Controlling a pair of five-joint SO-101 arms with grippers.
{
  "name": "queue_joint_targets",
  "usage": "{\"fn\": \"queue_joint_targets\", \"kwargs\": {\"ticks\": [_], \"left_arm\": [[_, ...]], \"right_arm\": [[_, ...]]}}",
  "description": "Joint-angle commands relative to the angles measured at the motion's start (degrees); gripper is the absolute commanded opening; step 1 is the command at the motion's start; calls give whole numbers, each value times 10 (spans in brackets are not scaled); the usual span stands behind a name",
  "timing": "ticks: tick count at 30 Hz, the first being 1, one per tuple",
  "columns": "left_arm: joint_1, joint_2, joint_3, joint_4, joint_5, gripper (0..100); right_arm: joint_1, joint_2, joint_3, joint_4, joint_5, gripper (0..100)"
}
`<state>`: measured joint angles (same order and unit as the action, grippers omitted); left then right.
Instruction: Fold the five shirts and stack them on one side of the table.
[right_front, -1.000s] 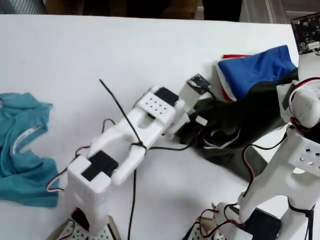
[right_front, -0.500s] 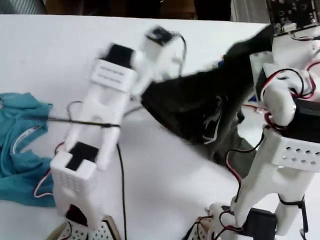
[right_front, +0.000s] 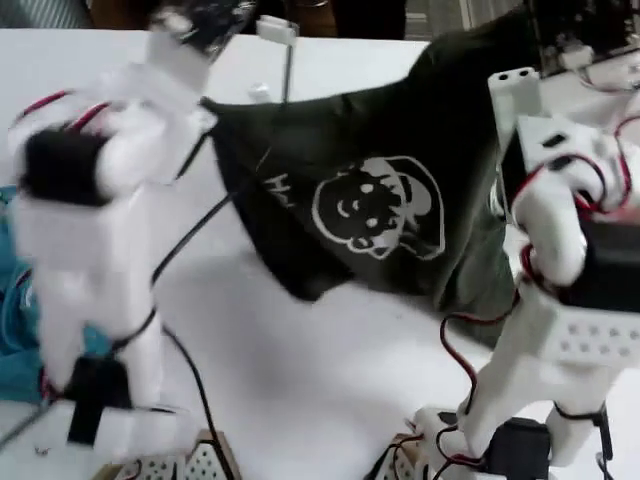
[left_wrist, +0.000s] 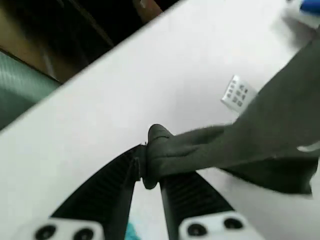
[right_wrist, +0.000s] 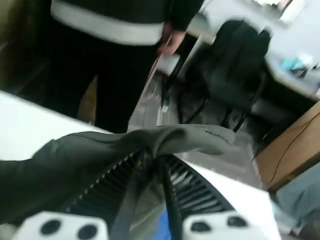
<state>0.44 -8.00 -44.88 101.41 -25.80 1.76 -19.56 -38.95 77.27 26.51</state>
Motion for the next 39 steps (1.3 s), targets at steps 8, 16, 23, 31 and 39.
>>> {"fn": "queue_joint_targets", "kwargs": {"ticks": [8,16,23,31,39], "left_arm": [[-13,-177,-17,9,-40,26],[-56,-185,-16,9,-42,26],[-66,-190,-23,8,-43,26],[-63,-262,-17,8,-43,26],[-67,-280,-21,8,-43,26]], "right_arm": [[-5,-22,-224,54,-4,19],[-6,-22,-246,164,-6,19],[-5,-26,-251,135,-5,19],[-4,-95,-295,110,-2,19],[-4,-160,-290,94,-2,19]]}}
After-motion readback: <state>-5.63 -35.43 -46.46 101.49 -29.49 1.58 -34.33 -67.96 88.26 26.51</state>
